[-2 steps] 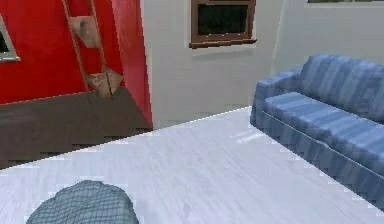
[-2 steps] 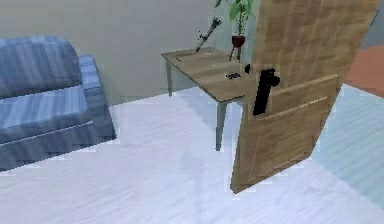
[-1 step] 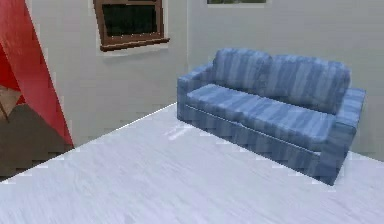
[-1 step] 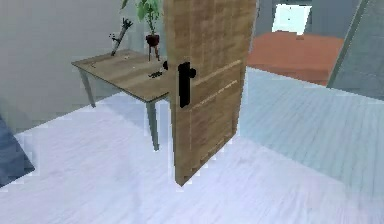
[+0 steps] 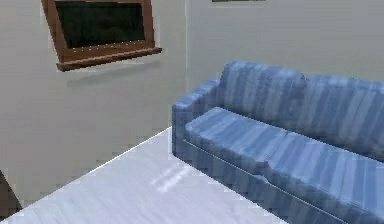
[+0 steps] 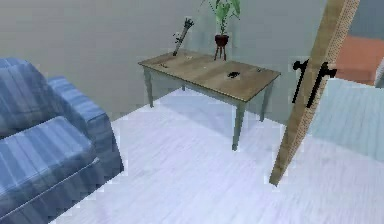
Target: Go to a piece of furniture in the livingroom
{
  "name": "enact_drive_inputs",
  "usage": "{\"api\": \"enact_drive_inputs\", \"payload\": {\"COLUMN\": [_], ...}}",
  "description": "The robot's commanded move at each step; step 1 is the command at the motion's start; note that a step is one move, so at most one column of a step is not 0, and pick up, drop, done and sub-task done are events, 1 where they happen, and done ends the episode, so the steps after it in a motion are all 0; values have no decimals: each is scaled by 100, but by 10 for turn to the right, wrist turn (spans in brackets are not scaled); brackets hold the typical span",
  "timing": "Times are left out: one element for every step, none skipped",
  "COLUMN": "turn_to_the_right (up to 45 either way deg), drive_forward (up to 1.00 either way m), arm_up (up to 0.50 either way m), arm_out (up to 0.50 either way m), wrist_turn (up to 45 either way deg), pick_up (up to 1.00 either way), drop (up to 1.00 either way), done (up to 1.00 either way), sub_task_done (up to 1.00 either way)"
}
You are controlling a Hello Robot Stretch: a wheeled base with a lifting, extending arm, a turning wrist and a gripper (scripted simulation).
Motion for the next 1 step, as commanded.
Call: {"api": "enact_drive_inputs", "payload": {"turn_to_the_right": [420], "drive_forward": [0], "arm_up": [0], "arm_out": [0], "wrist_turn": [0], "pick_up": [0], "drop": [0], "done": [0], "sub_task_done": [0]}}
